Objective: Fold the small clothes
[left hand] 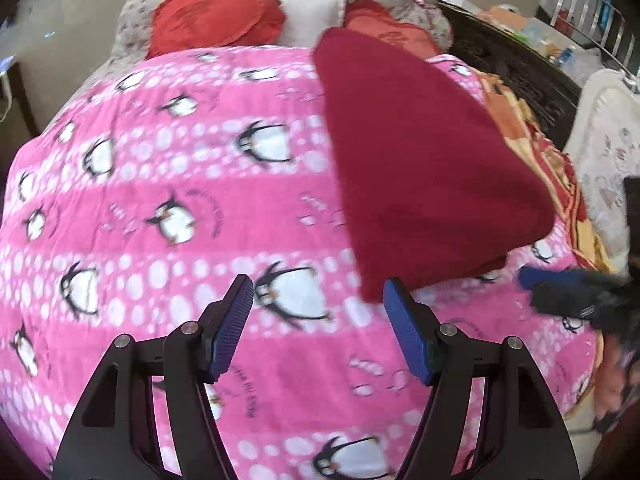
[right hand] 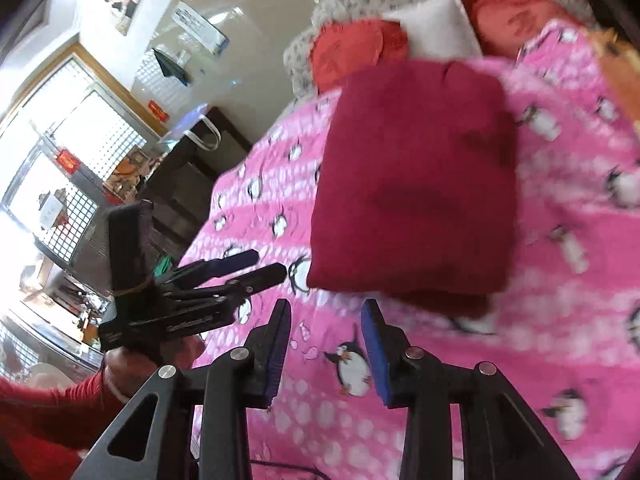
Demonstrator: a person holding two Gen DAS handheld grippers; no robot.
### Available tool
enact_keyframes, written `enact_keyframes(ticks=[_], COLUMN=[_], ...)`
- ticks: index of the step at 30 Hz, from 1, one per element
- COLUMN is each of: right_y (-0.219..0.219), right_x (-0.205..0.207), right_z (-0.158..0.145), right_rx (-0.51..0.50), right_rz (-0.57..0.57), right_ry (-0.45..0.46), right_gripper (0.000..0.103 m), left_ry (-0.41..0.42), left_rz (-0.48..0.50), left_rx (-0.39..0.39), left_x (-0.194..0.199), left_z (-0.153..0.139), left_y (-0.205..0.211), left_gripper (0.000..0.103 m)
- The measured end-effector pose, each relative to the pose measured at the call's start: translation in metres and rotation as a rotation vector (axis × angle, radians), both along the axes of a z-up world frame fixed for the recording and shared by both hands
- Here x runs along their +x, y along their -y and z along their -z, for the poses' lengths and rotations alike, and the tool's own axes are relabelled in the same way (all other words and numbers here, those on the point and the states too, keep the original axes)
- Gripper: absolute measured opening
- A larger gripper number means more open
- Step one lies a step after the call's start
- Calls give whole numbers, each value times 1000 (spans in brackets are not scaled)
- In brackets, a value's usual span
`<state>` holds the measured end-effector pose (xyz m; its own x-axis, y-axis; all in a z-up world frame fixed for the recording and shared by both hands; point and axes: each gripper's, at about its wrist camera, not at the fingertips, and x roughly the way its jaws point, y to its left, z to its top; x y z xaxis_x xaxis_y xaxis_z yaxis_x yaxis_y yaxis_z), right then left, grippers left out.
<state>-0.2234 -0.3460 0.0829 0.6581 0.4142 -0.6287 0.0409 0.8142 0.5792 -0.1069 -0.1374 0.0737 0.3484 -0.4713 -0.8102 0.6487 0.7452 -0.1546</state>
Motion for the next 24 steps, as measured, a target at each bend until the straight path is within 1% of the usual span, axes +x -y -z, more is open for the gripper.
enact_keyframes(ticks=[3, 6, 8, 9, 10, 13, 15, 17, 19, 21, 22, 23, 24], right_y=[-7, -10, -12, -15, -19, -26, -29, -29, -24, -15, -14, -12, -10], right_x=[26, 40, 44, 46, 48, 49, 47, 41, 38, 40, 43, 45, 45], right_z=[33, 50, 48, 44, 40, 29, 23, 14, 9, 16, 21, 24, 25], right_rx=[58, 82, 98, 82, 59, -7, -65, -93, -97, -92, -78, -46, -11], right_rz=[40, 91, 113, 128, 132, 127, 119, 100, 106, 124, 136, 144, 157], right_ry=[-50, -33, 10, 28, 27, -12, -65, -41, -23, -33, -43, -30, 9], right_gripper=[35, 35, 36, 36, 36, 36, 36, 36, 36, 36, 36, 36, 38], left_ry=[-23, -26, -17, -14, -13, -11, -15, -25, -36, -51, -57, -60, -62], left_rz=[-55, -97, -113, -118, -122, -134, -141, -145, -145, -146, -148, -150, -150], left_rx=[-9, -14, -10, -7, -5, -9, -13, -20, -20, -19, -22, -27, -32], left_x=[13, 23, 28, 30, 31, 35, 37, 39, 41, 42, 41, 40, 39], left_z=[1, -3, -5, -5, -6, -5, -4, -1, 1, 4, 5, 4, 4], left_y=[-16, -31, -38, -40, -42, -48, -50, -51, -49, -47, -46, -46, -47], left_gripper=[68, 68, 68, 68, 68, 68, 68, 68, 68, 68, 68, 68, 68])
